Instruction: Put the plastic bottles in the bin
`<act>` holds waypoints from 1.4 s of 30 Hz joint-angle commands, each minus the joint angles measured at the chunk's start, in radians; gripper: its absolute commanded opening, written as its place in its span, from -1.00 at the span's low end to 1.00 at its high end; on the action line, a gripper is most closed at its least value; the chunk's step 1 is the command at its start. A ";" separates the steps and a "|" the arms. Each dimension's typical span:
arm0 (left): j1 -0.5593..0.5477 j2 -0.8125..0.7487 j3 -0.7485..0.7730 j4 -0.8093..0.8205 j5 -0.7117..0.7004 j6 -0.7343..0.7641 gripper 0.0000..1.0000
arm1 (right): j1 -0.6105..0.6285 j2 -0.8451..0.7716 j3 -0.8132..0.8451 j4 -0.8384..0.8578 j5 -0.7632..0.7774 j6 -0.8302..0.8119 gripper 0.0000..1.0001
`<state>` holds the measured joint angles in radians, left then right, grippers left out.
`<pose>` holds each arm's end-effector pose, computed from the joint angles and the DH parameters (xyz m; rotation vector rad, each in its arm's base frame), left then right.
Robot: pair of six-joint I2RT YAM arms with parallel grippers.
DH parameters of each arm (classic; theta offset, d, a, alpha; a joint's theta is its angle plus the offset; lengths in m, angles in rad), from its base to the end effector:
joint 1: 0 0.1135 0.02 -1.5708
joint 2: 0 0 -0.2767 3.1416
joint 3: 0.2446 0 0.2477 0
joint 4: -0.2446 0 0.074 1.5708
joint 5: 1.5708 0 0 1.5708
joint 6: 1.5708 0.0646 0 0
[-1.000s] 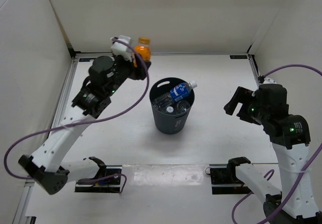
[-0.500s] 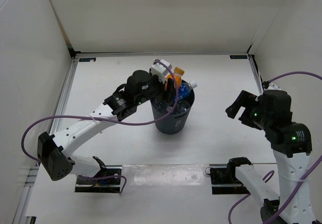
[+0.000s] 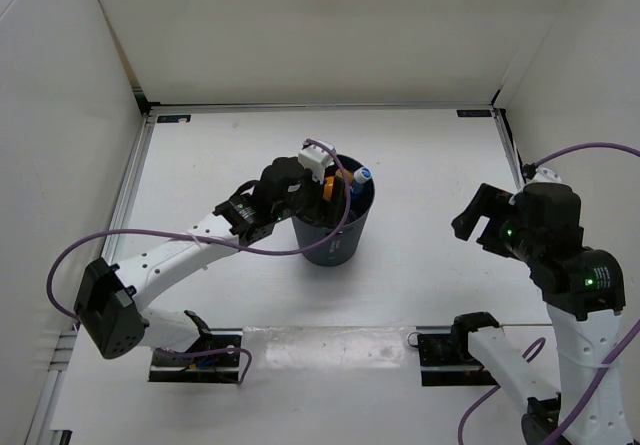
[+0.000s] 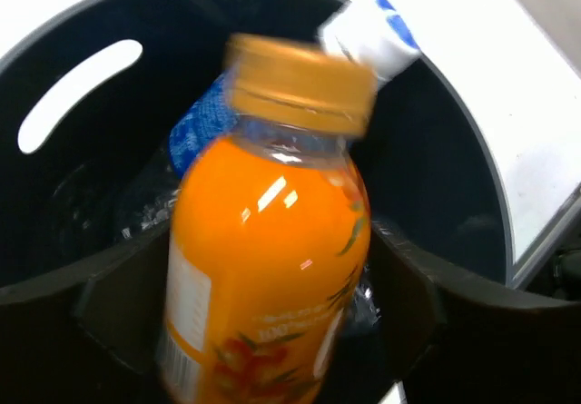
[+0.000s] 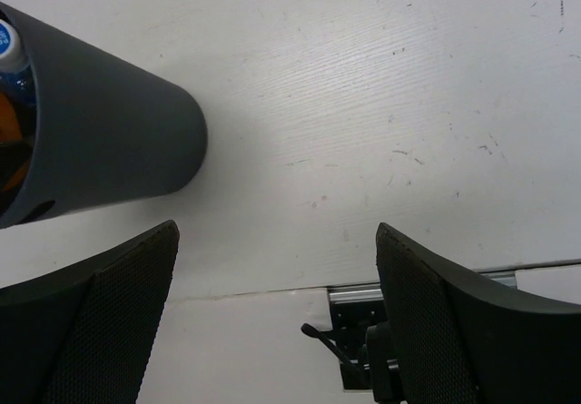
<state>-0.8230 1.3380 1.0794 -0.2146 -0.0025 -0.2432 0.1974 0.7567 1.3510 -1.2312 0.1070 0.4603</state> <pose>0.2226 -0.2398 0.3161 0.6015 2.0221 -0.6533 0.0950 0.0120 0.4055 0.3494 2.1869 0.2482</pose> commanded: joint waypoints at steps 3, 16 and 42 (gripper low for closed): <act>-0.011 -0.039 0.020 -0.042 -0.059 0.016 1.00 | 0.023 -0.025 0.042 -0.010 0.075 -0.037 0.81; -0.051 -0.048 0.408 -0.166 -0.132 0.180 1.00 | 0.141 -0.025 0.025 -0.047 0.229 -0.025 0.81; 0.306 -0.689 -0.040 -0.488 -0.742 -0.031 1.00 | 0.195 0.131 0.079 -0.080 0.134 -0.077 0.81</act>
<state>-0.5777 0.7231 1.1061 -0.6376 -0.6899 -0.1818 0.3927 0.8539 1.4178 -1.3228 0.2562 0.3912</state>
